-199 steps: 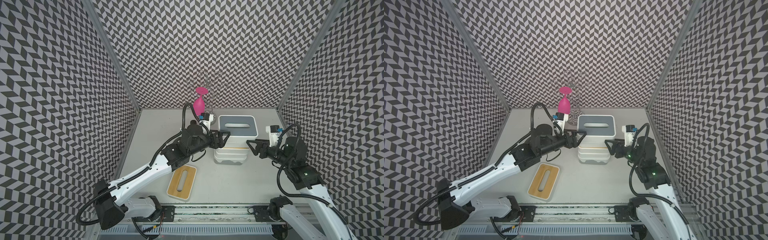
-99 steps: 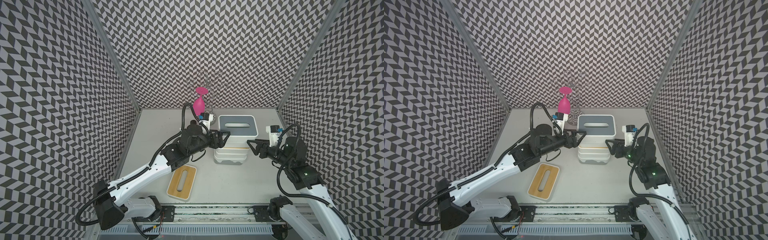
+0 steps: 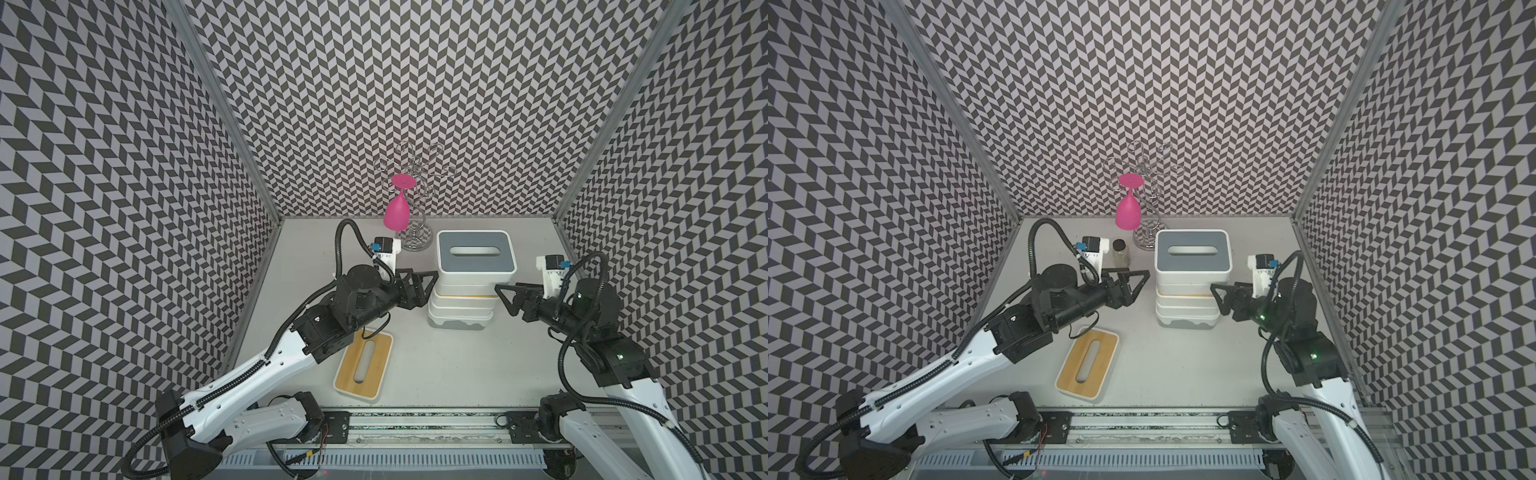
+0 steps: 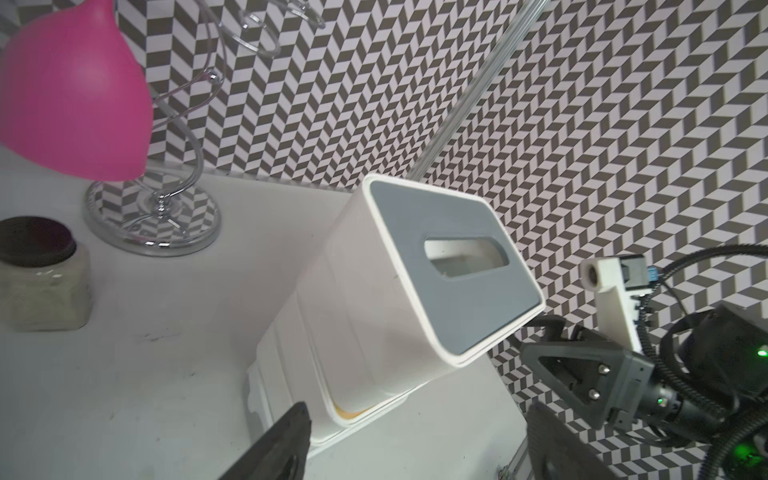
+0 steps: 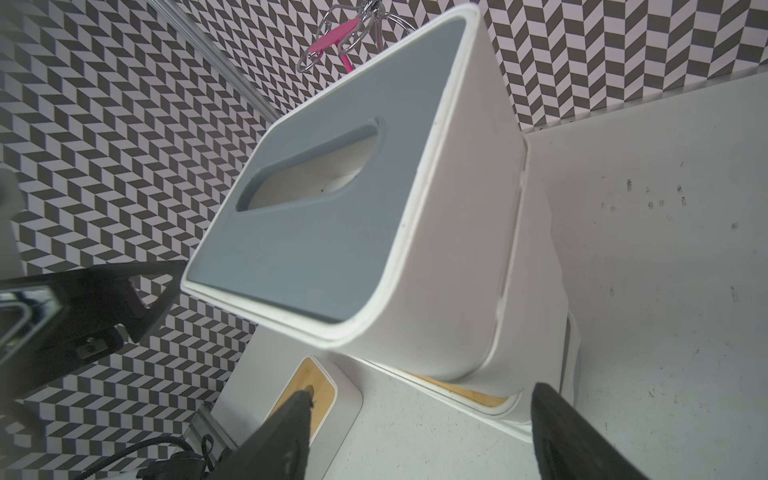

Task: Stack the tissue boxes
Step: Place the tissue box at the tissue box, then pick up the tissue box from the center of the board.

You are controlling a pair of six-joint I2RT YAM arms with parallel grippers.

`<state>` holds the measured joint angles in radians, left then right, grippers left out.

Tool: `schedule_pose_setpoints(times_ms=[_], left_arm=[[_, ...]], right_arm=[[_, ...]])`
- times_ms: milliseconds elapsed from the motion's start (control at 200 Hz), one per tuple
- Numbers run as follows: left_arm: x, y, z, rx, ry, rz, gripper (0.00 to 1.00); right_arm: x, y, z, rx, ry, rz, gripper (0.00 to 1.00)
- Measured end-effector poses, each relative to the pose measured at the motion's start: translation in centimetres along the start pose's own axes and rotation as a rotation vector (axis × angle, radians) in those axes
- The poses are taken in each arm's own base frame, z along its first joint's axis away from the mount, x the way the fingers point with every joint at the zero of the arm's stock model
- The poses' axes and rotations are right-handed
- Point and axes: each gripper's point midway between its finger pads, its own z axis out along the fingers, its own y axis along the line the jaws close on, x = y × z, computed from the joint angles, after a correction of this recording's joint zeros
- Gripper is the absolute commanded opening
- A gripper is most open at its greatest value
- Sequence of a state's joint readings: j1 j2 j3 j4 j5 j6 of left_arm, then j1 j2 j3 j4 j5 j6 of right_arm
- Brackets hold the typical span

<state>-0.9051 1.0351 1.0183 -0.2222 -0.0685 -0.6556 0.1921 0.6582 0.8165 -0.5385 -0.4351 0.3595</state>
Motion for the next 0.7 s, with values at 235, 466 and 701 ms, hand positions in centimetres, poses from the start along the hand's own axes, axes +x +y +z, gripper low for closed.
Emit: schedule_pose_setpoints(times_ms=[235, 466, 701], left_arm=[[7.6, 4.3, 0.3, -0.168, 0.195, 0.014, 0.82], [15.2, 8.5, -1.1, -0.336, 0.377, 0.016, 0.83], [20.6, 14.1, -4.4, -0.512, 0.501, -0.051, 0.85]], right_arm=[[1.2, 1.4, -0.9, -0.067, 0.037, 0.025, 0.89], [4.4, 1.9, -0.9, -0.148, 0.113, 0.083, 0.92], [7.3, 2.3, -0.6, -0.221, 0.197, 0.155, 0.94]])
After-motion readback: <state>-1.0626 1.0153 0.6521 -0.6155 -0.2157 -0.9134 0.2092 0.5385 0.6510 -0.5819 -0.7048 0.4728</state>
